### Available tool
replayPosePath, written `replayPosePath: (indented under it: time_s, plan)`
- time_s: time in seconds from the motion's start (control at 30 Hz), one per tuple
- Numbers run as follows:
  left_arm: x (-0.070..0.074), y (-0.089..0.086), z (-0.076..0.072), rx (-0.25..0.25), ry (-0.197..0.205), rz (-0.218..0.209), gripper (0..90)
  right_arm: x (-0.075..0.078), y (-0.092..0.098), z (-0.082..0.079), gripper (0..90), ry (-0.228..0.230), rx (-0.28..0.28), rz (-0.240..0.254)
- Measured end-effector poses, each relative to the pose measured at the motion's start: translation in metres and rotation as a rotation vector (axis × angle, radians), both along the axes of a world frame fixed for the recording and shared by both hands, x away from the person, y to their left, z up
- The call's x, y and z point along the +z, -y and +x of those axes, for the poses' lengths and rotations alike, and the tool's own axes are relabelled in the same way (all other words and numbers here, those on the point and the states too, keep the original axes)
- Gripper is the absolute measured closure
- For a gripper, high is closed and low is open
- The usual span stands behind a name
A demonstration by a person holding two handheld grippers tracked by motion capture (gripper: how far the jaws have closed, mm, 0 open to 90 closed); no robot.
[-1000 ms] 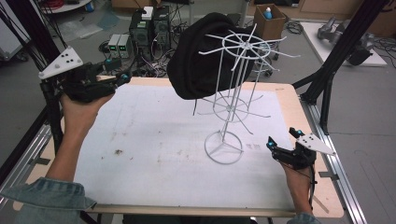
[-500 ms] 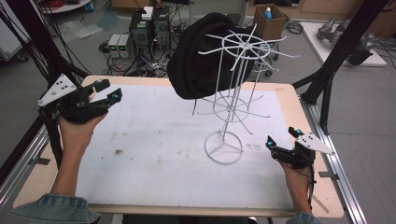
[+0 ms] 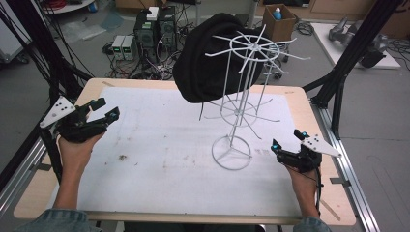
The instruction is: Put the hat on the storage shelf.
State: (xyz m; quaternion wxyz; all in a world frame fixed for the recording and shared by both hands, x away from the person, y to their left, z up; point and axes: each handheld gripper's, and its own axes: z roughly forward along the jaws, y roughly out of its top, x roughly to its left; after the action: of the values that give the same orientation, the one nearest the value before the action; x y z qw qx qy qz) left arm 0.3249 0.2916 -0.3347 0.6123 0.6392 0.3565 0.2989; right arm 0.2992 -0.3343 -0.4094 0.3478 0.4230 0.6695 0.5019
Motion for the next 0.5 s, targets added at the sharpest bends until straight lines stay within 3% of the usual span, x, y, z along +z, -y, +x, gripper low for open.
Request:
replayPosePath:
  time_s: [0.13, 0.5]
  plan:
    - [-0.012, -0.005, -0.001, 0.017, -0.008, 0.009, 32.3, 0.0, -0.001, 0.001, 10.5, 0.001, 0.001, 0.004]
    - [-0.047, -0.015, 0.0, 0.046, -0.095, 0.036, 28.9, -0.001, -0.001, 0.003, 10.5, -0.004, 0.007, 0.007]
